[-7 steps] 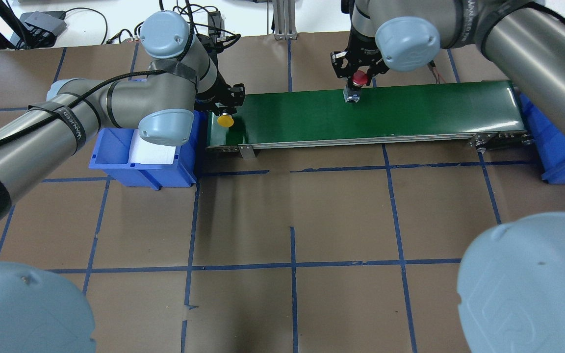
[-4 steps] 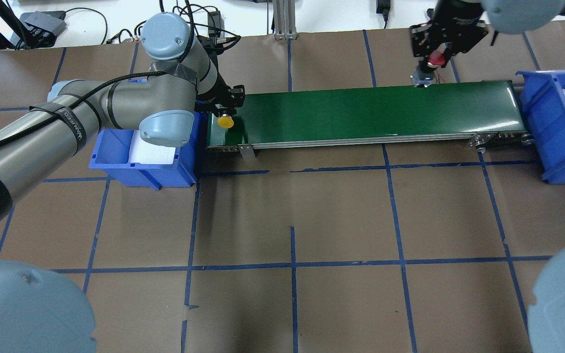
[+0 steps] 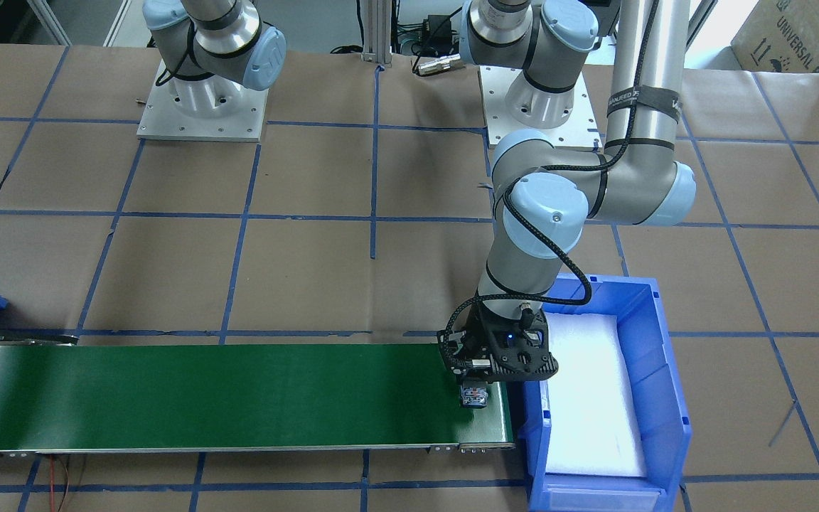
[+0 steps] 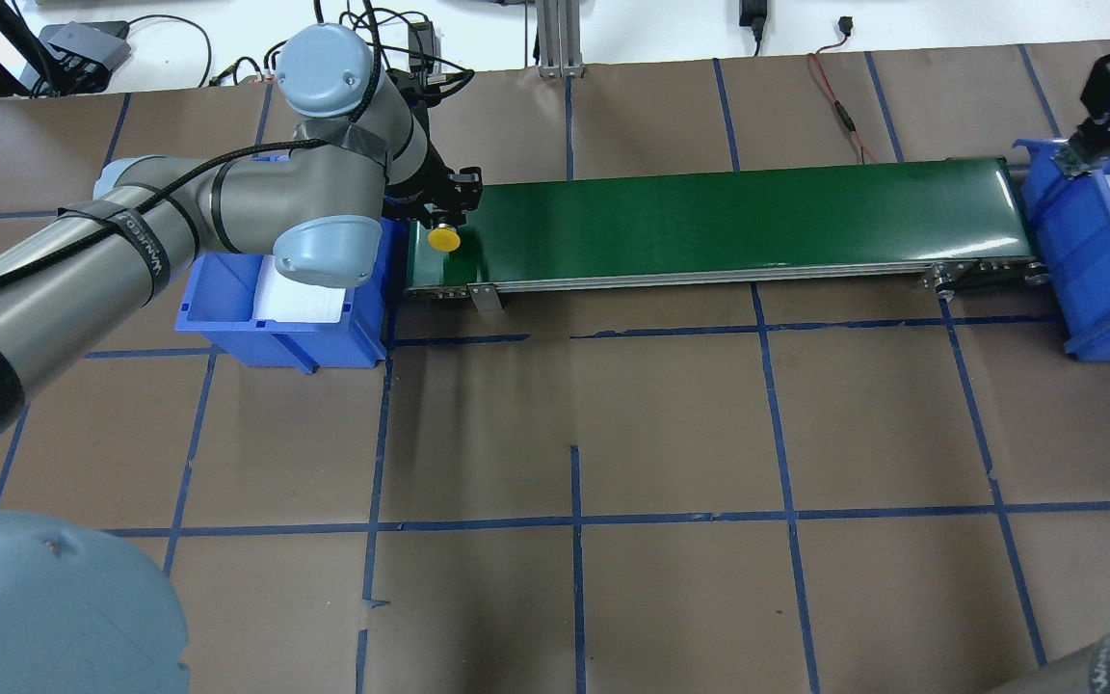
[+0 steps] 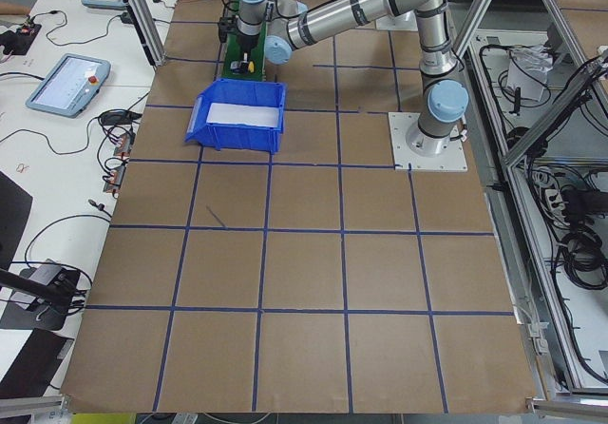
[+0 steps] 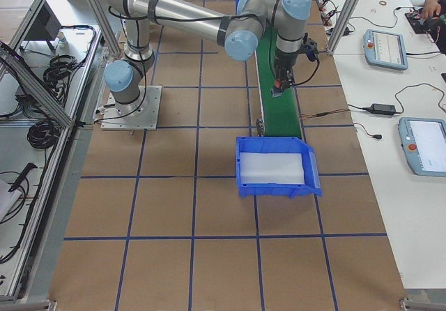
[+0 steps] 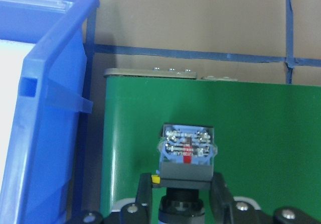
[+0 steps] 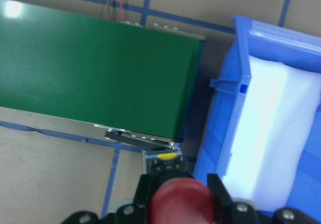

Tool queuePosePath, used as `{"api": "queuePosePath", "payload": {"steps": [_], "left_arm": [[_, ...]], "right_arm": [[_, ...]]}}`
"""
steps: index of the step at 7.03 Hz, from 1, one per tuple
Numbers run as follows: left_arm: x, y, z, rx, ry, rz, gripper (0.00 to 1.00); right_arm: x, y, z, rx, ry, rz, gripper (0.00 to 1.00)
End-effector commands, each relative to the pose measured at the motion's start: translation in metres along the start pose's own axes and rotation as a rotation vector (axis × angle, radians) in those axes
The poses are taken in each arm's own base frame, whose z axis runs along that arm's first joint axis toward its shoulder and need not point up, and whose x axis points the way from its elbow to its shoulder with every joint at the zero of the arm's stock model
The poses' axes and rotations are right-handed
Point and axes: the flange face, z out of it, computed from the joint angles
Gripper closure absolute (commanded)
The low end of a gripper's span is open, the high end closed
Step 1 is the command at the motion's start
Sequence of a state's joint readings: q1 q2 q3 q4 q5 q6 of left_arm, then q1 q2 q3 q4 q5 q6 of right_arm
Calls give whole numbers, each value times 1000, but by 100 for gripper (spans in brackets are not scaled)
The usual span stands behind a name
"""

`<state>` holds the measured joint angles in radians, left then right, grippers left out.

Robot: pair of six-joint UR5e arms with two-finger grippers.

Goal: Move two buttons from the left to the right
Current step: 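Carry the red button into the far bin while the left lowers yellow onto the belt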

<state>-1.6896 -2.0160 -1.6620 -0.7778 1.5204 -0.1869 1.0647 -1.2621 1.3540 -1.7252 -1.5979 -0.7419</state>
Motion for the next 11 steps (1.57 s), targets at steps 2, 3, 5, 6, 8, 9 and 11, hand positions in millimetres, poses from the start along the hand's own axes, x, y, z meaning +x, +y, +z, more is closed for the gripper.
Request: {"api": "queuePosePath", "payload": {"steps": [2,3,5,6,8,9,11], "left_arm": [[-1,1,10,-14,-3,0,61],[-1,2,11,-17,-12,4,56],[-2,2,9,-21,-15,0,8],[-1,2,6,-18,-14,6,2],[2,2,-49,-30,-16,8,0],[1,12,-91,-47,-23,8,0],[-26,60,-183,-170,-172,67,0]], "right_arm": [[133,56,65,-23,37,-110,77],[157,62,93,-22,43,-103,77],[142,75,160,-46,34,-90,77],[133,79,177,-46,37,-59,77],[131,81,188,-49,34,-45,77],[131,81,187,-39,46,-43,72],[131,79,185,-26,45,-43,0]]}}
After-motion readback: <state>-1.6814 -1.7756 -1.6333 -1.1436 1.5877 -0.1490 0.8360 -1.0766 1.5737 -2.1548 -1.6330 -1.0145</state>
